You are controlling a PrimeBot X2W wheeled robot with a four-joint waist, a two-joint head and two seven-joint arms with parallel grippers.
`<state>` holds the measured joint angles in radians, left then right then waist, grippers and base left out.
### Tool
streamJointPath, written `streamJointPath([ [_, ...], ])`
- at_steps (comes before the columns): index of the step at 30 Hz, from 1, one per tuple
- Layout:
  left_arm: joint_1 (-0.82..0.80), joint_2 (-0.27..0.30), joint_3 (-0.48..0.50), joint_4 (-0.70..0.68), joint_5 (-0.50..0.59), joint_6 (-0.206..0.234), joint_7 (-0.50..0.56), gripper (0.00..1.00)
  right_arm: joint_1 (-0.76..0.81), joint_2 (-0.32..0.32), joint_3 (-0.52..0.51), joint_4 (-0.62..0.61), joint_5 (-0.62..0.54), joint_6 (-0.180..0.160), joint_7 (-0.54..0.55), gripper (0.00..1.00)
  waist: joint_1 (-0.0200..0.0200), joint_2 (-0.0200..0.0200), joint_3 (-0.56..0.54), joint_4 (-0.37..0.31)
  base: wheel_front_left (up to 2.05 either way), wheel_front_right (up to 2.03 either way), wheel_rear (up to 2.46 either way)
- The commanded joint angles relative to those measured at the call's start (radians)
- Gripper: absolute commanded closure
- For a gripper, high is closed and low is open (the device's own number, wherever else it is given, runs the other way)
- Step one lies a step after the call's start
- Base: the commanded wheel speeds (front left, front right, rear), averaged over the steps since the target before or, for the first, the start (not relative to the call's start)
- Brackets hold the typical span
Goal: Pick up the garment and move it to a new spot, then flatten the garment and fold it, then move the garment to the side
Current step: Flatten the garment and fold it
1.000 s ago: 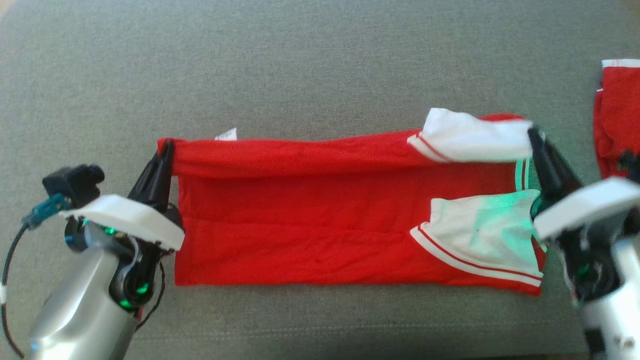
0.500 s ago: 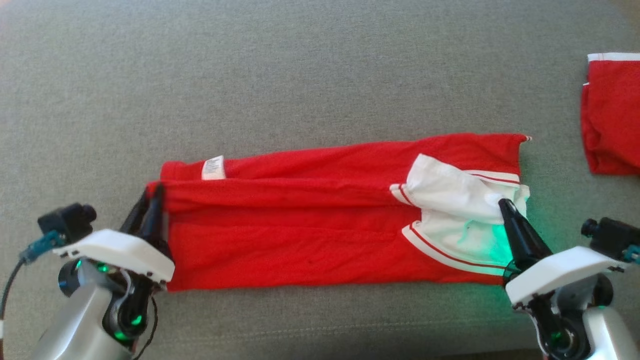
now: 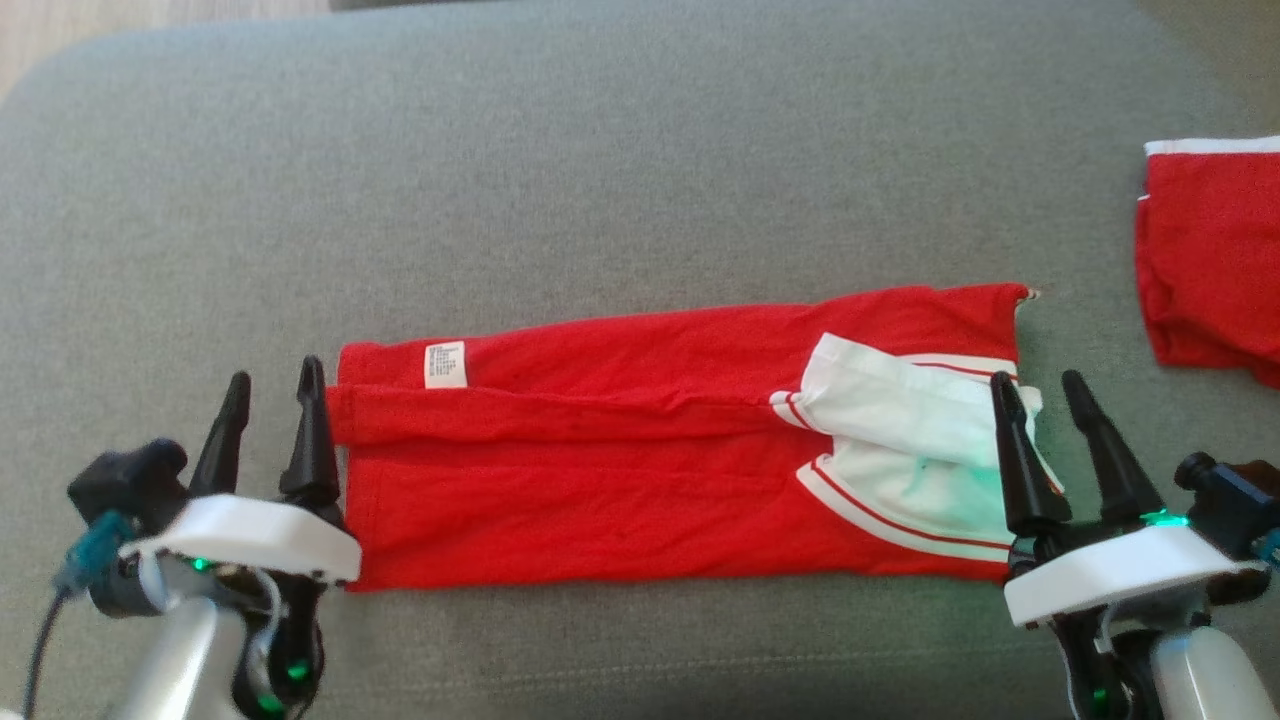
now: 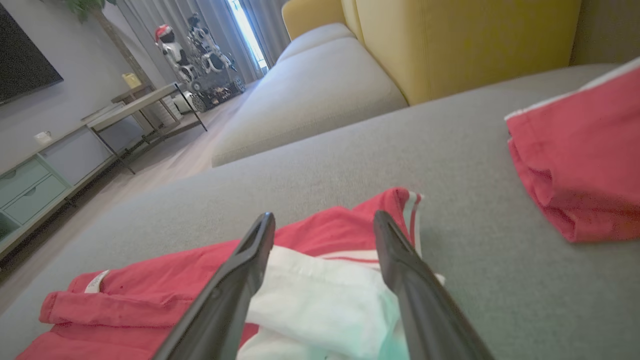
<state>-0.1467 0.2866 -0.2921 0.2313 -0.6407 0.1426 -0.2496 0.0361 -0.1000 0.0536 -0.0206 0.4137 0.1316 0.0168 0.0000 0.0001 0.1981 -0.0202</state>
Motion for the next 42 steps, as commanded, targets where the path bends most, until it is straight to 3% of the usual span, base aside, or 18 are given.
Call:
streamJointPath([
  [1,0.007,-0.002,0.061,-0.071,0.050,0.008,-0.012,0.00,-0.012,-0.011,0.016,-0.045,-0.028,-0.001,-0.022,0.00,0.0000,-0.0001,-0.020,-0.001,0.00,0.00,0.00],
  [6,0.090,-0.053,0.114,-0.191,0.190,0.001,-0.012,0.00,-0.022,-0.021,0.020,-0.075,-0.122,-0.001,-0.061,0.00,0.0000,-0.0001,-0.062,0.002,0.00,0.00,0.00],
  [11,0.158,-0.064,0.108,-0.223,0.277,-0.008,-0.012,0.00,-0.003,-0.030,0.027,-0.072,-0.165,-0.001,-0.060,0.00,0.0000,-0.0001,-0.096,0.007,0.00,0.00,0.00],
  [31,0.205,-0.070,0.091,-0.167,0.326,-0.021,-0.012,0.00,0.048,-0.024,0.025,-0.051,-0.186,-0.001,-0.036,0.00,0.0000,-0.0001,-0.145,0.013,0.00,0.00,0.00],
  [42,0.153,-0.073,0.073,-0.167,0.336,-0.032,-0.012,0.00,0.026,-0.023,-0.038,0.019,-0.200,-0.001,0.043,0.00,0.0000,-0.0001,-0.086,0.036,0.00,0.00,0.00],
])
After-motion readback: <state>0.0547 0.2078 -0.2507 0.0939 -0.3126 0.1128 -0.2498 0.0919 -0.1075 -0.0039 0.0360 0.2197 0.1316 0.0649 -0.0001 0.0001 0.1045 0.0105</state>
